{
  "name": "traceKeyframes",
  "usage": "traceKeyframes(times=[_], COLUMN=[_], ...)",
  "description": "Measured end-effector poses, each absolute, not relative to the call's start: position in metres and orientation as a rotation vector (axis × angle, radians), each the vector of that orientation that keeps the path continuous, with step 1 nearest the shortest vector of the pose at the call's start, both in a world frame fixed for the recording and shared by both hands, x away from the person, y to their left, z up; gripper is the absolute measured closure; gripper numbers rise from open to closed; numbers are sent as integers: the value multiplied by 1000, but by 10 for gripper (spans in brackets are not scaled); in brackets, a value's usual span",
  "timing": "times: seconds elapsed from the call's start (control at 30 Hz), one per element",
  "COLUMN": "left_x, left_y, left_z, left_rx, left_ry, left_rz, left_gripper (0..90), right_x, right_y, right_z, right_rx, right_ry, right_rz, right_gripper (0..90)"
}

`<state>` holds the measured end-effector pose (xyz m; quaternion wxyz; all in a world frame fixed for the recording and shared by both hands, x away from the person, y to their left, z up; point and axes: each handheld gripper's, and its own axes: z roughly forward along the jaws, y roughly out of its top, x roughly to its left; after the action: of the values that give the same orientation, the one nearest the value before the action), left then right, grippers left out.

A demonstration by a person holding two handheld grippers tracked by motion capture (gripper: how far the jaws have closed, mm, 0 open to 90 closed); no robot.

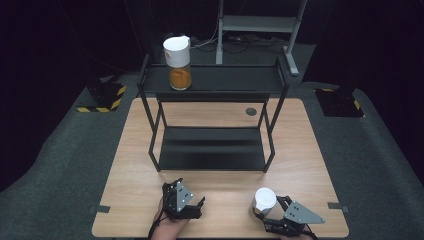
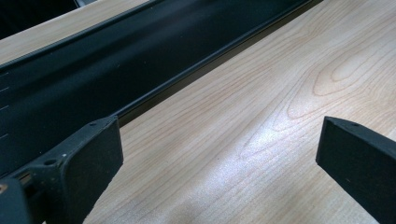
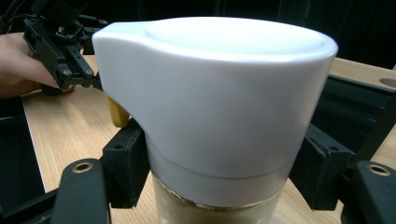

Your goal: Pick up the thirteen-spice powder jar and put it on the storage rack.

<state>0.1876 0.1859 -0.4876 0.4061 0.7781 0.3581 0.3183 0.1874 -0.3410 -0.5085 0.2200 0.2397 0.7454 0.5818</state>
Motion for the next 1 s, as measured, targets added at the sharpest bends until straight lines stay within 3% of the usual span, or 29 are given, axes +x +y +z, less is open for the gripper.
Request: traceKeyframes(times=[1.0], left_x=[188], left_y=[187], left_z=[-488], left_rx=[1963], left_ry=[898], left_rz=[798], left_gripper=[9], right_x=[181], right_y=[-335], right_z=[-498], right_rx=[665], right_ry=[1980], right_rz=[1639], right_gripper=[297])
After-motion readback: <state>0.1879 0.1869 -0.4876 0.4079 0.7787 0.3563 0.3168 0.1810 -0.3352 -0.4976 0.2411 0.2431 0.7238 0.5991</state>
